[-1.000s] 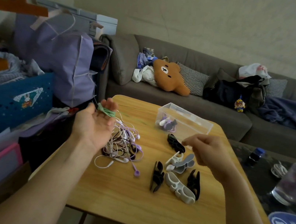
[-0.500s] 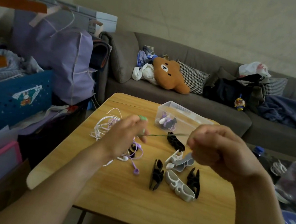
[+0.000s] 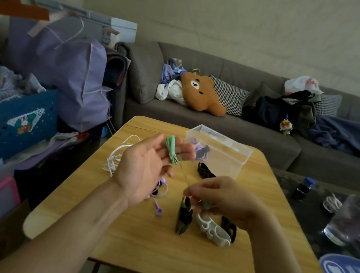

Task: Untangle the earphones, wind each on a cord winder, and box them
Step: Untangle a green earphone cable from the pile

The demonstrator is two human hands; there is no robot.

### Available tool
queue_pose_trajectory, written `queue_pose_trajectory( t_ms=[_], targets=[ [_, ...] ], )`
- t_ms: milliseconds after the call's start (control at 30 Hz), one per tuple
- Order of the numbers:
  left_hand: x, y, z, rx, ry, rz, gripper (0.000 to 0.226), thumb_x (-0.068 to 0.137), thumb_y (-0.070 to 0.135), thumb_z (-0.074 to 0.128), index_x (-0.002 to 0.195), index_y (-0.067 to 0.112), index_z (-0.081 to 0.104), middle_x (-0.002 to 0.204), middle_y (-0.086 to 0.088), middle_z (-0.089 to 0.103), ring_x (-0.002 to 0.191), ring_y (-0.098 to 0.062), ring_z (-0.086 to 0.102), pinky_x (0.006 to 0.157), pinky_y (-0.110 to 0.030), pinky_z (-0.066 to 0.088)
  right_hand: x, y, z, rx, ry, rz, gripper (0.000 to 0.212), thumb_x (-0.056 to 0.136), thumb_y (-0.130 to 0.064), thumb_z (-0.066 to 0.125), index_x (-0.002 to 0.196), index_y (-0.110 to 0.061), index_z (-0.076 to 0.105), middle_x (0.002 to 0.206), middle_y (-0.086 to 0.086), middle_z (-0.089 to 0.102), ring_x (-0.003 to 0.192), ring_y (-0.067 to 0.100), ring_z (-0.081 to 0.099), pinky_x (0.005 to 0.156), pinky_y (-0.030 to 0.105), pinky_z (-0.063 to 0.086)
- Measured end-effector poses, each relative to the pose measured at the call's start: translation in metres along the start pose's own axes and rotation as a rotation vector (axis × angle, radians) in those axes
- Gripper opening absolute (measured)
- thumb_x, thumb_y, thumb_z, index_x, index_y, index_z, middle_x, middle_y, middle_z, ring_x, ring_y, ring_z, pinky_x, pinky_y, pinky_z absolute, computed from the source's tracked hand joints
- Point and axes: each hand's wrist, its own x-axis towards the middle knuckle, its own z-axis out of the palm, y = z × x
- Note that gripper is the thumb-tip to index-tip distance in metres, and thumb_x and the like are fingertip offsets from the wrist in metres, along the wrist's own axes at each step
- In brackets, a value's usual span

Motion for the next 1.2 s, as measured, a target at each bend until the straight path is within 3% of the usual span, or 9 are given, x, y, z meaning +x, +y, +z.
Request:
queue_pose_trajectory(
  t_ms=[100, 167, 333, 500, 633, 733, 833, 1033, 1200],
  targets=[
    [0.001, -0.006, -0.005, 0.311, 0.013, 0.066, 0.049, 0.085, 0.041, 0.051, 0.123, 0.011, 0.059, 0.124, -0.007, 0.069, 0.12, -0.024, 0.062, 0.079, -0.036, 0.039, 0.0, -0.011, 0.016, -0.089, -0.034, -0.024, 0.017, 0.095, -0.024, 0.068, 0.099, -0.011, 0.078, 0.08, 0.001, 0.073, 0.068, 0.012, 0.067, 0.062, 0.025, 0.051],
    [-0.004, -0.011, -0.007, 0.601, -0.062, 0.051, 0.055, 0.081, 0.049, 0.055, 0.126, 0.018, 0.058, 0.118, 0.004, 0.066, 0.109, -0.014, 0.061, 0.086, -0.035, 0.042, -0.001, -0.017, 0.022, -0.088, -0.005, -0.057, 0.017, 0.094, -0.023, 0.069, 0.099, -0.01, 0.078, 0.077, 0.001, 0.071, 0.067, 0.012, 0.066, 0.059, 0.023, 0.051],
    [-0.013, -0.025, -0.001, 1.027, -0.2, 0.004, 0.029, 0.102, 0.045, 0.045, 0.093, 0.02, 0.057, 0.074, 0.012, 0.055, 0.069, -0.005, 0.05, 0.066, -0.036, 0.047, -0.01, -0.027, 0.018, -0.111, 0.121, -0.074, 0.015, 0.093, -0.009, 0.065, 0.091, -0.001, 0.077, 0.07, 0.007, 0.067, 0.059, 0.01, 0.061, 0.054, 0.015, 0.047],
    [-0.011, -0.028, 0.005, 1.143, -0.176, 0.105, 0.035, 0.106, 0.038, 0.036, 0.088, 0.018, 0.057, 0.075, 0.006, 0.059, 0.062, -0.004, 0.051, 0.053, -0.024, 0.042, -0.01, -0.028, 0.014, -0.062, 0.22, -0.051, 0.017, 0.092, -0.016, 0.07, 0.083, -0.003, 0.078, 0.064, 0.005, 0.069, 0.054, 0.01, 0.061, 0.062, 0.024, 0.055],
    [-0.009, -0.03, 0.004, 1.155, -0.119, 0.104, 0.036, 0.106, 0.04, 0.033, 0.079, 0.029, 0.054, 0.066, 0.008, 0.053, 0.054, 0.001, 0.048, 0.056, -0.032, 0.047, -0.006, -0.025, 0.015, -0.073, 0.352, -0.099, 0.012, 0.085, -0.022, 0.079, 0.084, -0.011, 0.078, 0.07, 0.007, 0.075, 0.059, 0.014, 0.07, 0.079, 0.044, 0.061],
    [-0.008, -0.027, 0.006, 1.112, -0.099, 0.1, 0.041, 0.108, 0.037, 0.031, 0.077, 0.038, 0.058, 0.061, 0.017, 0.057, 0.054, 0.004, 0.049, 0.053, -0.025, 0.045, -0.007, -0.023, 0.015, -0.007, 0.451, -0.199, 0.024, 0.078, -0.024, 0.084, 0.095, -0.01, 0.074, 0.07, 0.006, 0.075, 0.061, 0.015, 0.073, 0.065, 0.03, 0.062],
    [-0.006, -0.026, 0.004, 0.945, -0.03, 0.081, 0.052, 0.104, 0.046, 0.034, 0.076, 0.016, 0.066, 0.058, 0.0, 0.056, 0.054, -0.016, 0.048, 0.05, -0.033, 0.038, -0.004, -0.023, 0.022, 0.018, 0.447, -0.278, 0.018, 0.083, -0.026, 0.079, 0.094, -0.012, 0.075, 0.069, 0.002, 0.075, 0.06, 0.011, 0.07, 0.059, 0.02, 0.057],
    [-0.004, -0.02, 0.008, 0.595, 0.172, 0.026, 0.053, 0.106, 0.03, 0.042, 0.06, 0.006, 0.051, 0.05, -0.005, 0.043, 0.044, -0.017, 0.035, 0.042, -0.023, 0.026, 0.012, -0.016, 0.041, -0.136, 0.395, -0.396, 0.027, 0.101, -0.038, 0.055, 0.093, -0.023, 0.075, 0.079, 0.001, 0.073, 0.071, 0.02, 0.068, 0.065, 0.039, 0.058],
    [-0.003, -0.016, 0.005, 0.45, 0.416, 0.067, 0.058, 0.101, 0.032, 0.051, 0.048, 0.008, 0.049, 0.041, -0.005, 0.043, 0.033, -0.014, 0.034, 0.037, -0.02, 0.023, 0.015, -0.018, 0.057, -0.107, 0.374, -0.562, 0.023, 0.103, -0.03, 0.054, 0.112, -0.023, 0.074, 0.09, -0.008, 0.075, 0.089, 0.009, 0.069, 0.078, 0.034, 0.057]
  ],
)
